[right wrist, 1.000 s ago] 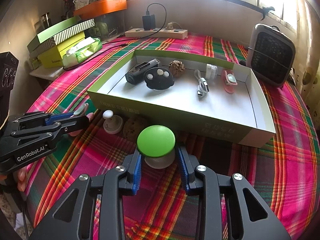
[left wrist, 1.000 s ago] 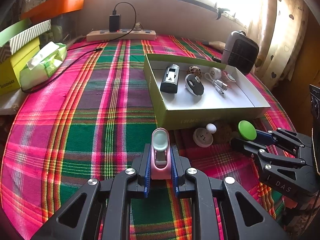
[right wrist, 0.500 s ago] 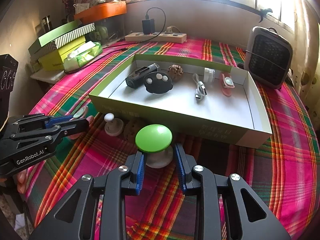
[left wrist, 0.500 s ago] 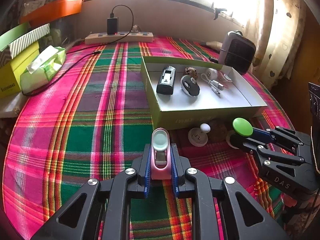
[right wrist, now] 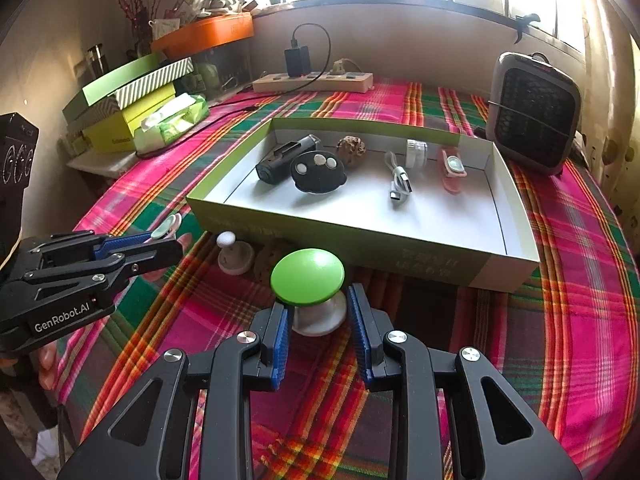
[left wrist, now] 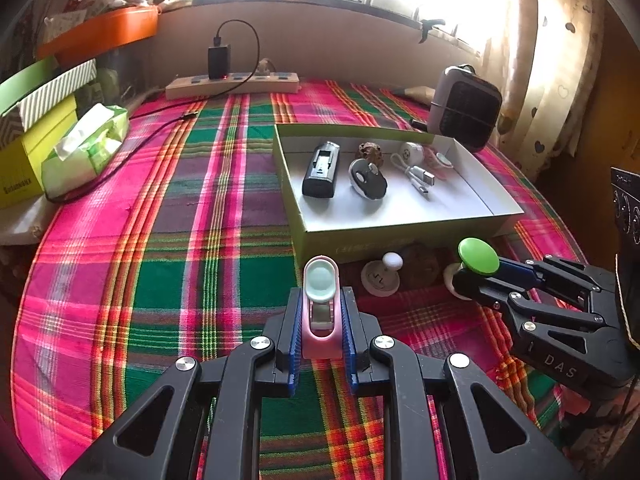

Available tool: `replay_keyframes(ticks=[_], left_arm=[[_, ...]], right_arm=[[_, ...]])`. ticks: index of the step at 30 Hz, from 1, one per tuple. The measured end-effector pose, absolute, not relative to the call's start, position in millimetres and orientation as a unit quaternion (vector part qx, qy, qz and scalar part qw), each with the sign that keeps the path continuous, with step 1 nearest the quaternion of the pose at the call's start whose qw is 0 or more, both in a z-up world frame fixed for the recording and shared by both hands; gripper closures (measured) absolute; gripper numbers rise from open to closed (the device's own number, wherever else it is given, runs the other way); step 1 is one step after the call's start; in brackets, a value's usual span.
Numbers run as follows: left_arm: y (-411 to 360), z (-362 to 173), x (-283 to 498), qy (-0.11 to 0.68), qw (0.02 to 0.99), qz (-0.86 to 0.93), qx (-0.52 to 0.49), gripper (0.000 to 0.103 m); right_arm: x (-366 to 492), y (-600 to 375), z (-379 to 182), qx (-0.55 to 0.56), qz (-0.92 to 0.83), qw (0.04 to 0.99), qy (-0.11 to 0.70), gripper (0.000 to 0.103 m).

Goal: Organize objects
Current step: 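Lift the pink holder and green knob off the table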

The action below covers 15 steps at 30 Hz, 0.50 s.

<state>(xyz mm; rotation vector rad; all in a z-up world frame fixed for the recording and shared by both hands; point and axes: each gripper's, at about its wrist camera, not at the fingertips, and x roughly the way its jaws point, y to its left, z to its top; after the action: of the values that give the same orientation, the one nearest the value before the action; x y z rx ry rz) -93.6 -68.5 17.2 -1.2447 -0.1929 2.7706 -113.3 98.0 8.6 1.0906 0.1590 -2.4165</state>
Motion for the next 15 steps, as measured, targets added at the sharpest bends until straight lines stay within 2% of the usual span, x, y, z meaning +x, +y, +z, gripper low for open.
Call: replay_keyframes(ticks=[15], left_arm=[[-63,26,-89,-0.058,0.050,0.913,-0.400,0.087]], right_arm=[[-110,112,16,0.385,-0.890,0.241,0.039,0.074]])
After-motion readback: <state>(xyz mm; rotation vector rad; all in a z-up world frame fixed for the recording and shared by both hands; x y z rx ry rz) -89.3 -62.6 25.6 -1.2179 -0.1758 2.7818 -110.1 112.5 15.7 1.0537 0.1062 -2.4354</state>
